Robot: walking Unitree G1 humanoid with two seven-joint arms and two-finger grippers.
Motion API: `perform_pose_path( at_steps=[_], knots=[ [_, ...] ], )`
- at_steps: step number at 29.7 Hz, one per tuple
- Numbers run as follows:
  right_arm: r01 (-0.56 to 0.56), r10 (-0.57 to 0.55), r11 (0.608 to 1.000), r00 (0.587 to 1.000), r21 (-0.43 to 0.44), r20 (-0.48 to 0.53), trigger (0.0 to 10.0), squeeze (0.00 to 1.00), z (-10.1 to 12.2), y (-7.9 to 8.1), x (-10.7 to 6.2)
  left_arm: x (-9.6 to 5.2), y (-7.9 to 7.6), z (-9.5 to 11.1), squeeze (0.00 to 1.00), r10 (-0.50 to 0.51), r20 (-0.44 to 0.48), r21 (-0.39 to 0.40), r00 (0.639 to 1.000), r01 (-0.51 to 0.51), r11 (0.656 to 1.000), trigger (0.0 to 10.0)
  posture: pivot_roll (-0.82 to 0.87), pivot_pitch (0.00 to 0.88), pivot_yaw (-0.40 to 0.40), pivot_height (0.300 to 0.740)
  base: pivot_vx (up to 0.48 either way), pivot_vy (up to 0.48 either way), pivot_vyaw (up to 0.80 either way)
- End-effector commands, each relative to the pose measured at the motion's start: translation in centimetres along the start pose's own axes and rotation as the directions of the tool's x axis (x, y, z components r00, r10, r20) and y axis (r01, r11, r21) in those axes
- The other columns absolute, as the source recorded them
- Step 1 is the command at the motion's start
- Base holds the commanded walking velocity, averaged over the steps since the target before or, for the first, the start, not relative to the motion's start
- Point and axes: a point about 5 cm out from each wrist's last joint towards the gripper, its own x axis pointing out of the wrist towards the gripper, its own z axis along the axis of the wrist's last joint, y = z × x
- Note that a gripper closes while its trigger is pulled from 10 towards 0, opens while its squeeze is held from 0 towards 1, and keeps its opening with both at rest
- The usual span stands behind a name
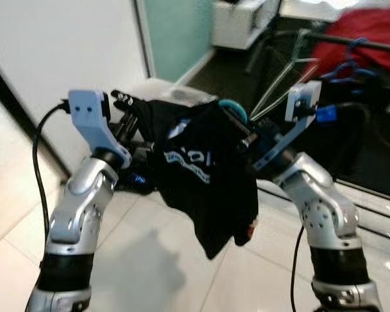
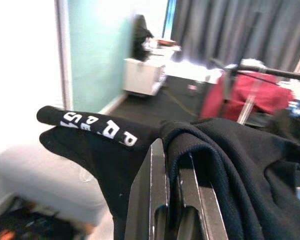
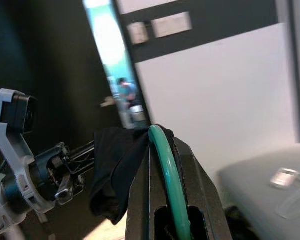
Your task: Hang hanger
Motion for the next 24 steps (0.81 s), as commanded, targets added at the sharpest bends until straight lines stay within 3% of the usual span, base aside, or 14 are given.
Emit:
perform_pose_path(
  at_steps=[1,11,24],
  knots=[
    [-0.027,0.027,1.000,0.999,0.002,0.021,10.0,0.00,0.1,0.4,0.3,-0.2,-0.2,-0.1,0.00,0.005,0.002,0.000,1.000,-0.005,1.000,10.0,-0.09,0.124,0.024,0.740,0.000,0.000,0.80],
    [-0.064,0.063,0.998,0.997,0.018,0.038,10.0,0.00,0.4,0.7,0.4,-0.2,-1.6,-0.7,0.00,-0.034,-0.009,-0.036,0.999,0.034,0.999,10.0,-0.09,0.124,0.021,0.740,0.000,0.000,0.80],
    [-0.120,0.119,0.992,0.992,0.027,0.045,10.0,0.00,0.4,1.3,0.6,-0.3,-2.0,-1.2,0.00,-0.047,-0.028,-0.045,0.999,0.045,0.998,10.0,-0.09,0.125,0.018,0.740,0.000,0.000,0.80]
  ],
)
